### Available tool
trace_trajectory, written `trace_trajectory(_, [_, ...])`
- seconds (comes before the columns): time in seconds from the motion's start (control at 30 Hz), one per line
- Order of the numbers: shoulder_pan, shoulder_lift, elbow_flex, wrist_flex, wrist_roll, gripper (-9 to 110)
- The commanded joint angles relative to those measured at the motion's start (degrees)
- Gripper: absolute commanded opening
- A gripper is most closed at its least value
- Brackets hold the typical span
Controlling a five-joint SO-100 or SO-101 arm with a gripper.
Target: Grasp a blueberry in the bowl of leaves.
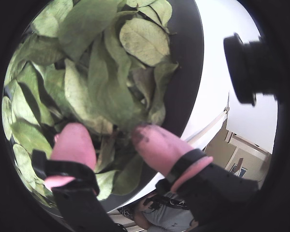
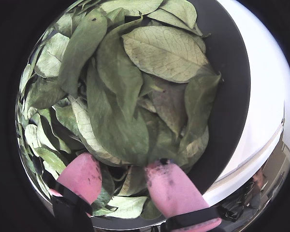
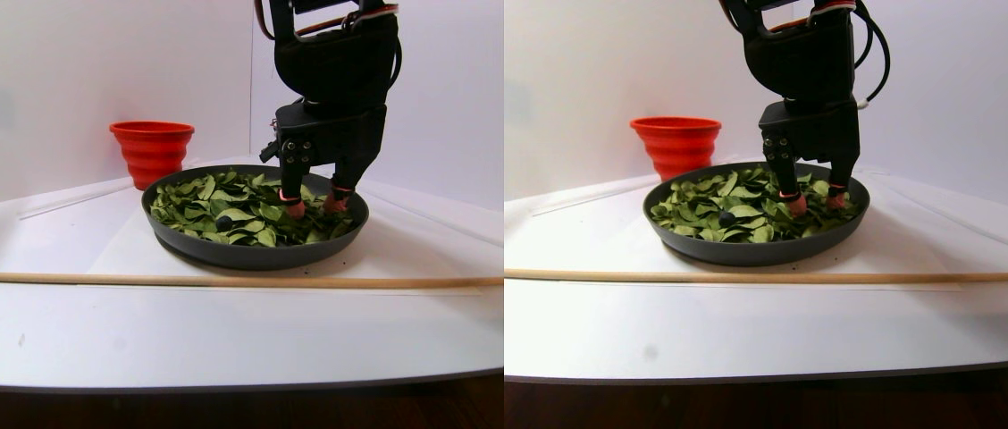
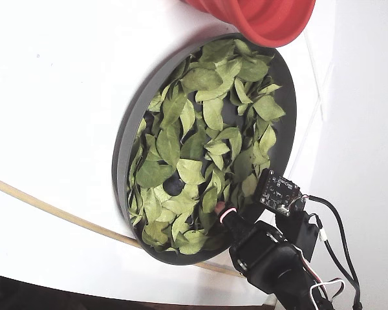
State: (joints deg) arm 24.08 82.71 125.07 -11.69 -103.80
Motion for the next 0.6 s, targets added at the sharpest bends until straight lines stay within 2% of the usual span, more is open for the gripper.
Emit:
trace_trajectory(0.0, [0.18,0.88,-0.97,-0.26,-2.20,17])
trace_trajectory(0.57, [0.09,1.14,-1.23,0.26,-1.76,17])
